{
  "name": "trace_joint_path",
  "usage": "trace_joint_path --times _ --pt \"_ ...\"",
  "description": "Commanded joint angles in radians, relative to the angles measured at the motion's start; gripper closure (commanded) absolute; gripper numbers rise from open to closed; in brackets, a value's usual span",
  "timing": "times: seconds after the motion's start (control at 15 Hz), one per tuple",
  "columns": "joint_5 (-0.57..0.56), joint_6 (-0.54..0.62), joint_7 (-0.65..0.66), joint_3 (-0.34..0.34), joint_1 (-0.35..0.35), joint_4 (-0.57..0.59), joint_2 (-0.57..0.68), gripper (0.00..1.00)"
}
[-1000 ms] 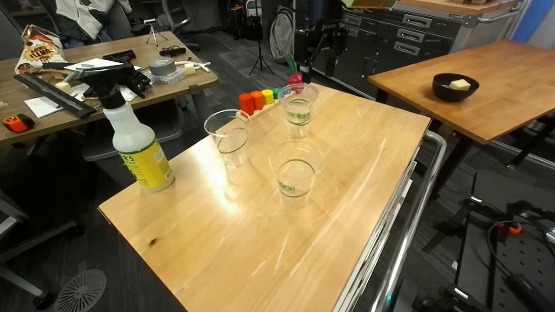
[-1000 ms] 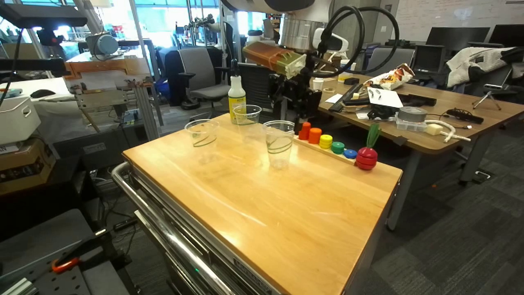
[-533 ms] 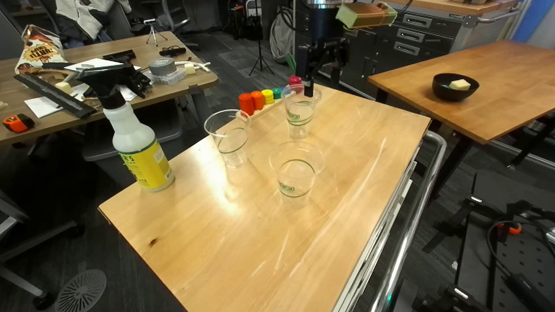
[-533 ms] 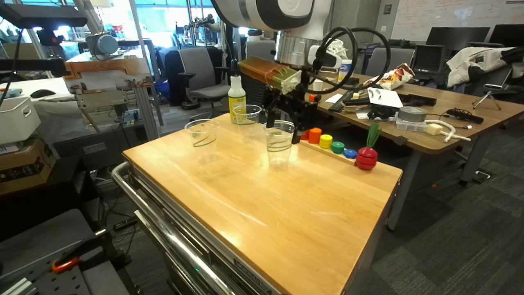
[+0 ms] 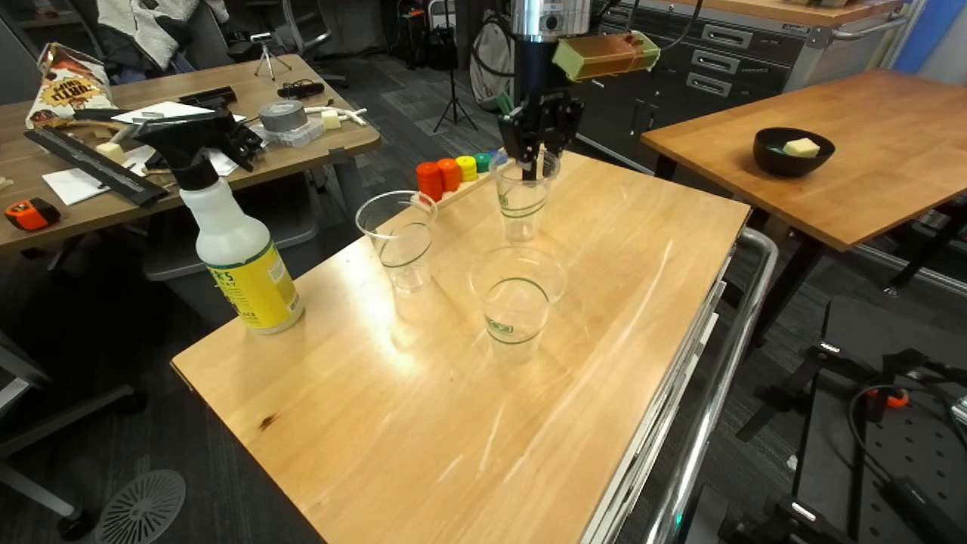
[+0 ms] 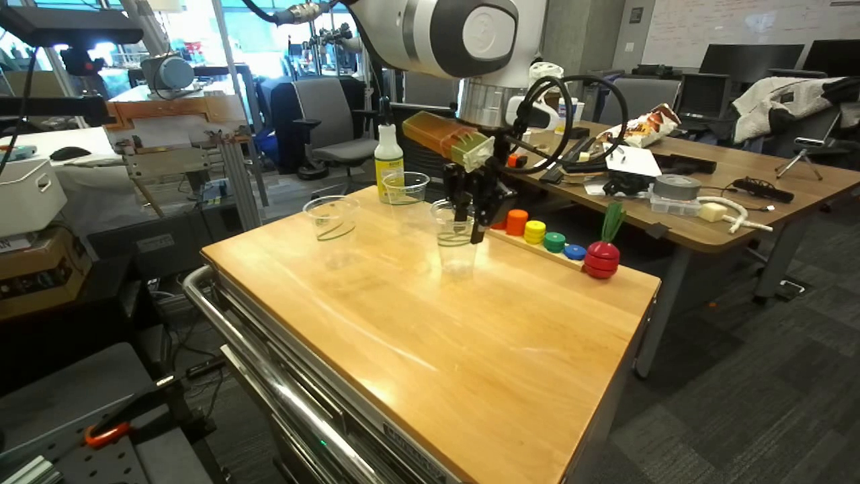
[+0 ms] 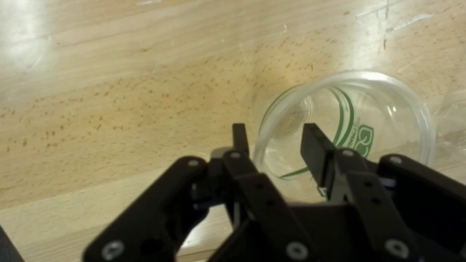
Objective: Stack the four cups together
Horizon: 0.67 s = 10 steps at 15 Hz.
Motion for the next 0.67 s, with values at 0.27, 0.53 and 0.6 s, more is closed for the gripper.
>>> trace_joint_path --times 0.27,0.53,0.6 --pt "0.033 -0.191 0.097 -0.009 -0.012 0.093 -0.001 1.0" --pt "0.102 -0.306 0.111 -0.021 -0.049 0.084 -0.074 0.99" --pt "0.137 -0.331 0.1 -0.02 -0.062 0.082 -0.1 0.99"
